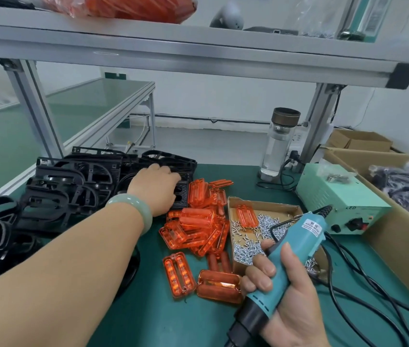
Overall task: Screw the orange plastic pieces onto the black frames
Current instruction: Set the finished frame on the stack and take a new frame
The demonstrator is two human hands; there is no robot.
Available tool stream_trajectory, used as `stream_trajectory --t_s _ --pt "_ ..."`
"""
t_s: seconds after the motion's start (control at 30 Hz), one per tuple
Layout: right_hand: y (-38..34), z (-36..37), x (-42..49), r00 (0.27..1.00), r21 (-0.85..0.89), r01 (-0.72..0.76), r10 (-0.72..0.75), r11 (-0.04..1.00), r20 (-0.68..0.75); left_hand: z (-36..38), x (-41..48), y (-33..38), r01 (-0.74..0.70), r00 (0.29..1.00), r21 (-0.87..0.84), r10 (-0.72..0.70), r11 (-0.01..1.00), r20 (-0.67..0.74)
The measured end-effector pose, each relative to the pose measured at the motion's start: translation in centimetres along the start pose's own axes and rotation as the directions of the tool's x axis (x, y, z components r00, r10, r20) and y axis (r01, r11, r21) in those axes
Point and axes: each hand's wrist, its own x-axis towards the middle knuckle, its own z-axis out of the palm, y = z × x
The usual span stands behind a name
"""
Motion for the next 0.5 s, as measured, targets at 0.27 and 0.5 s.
stream_trajectory --t_s 0.27,0.5 --pt "0.10 -0.17 0.15 1.000 -0.013 -0.007 0.007 1.000 0.001 -0.06 0.00 1.09 0.020 0.991 0.046 -0.026 0.999 0.131" --pt "0.04 -0.19 0.22 1.000 -0.010 -0.005 0.005 1.000 0.006 0.10 -0.52 0.76 -0.001 0.996 0.021 -0.001 1.000 0.086"
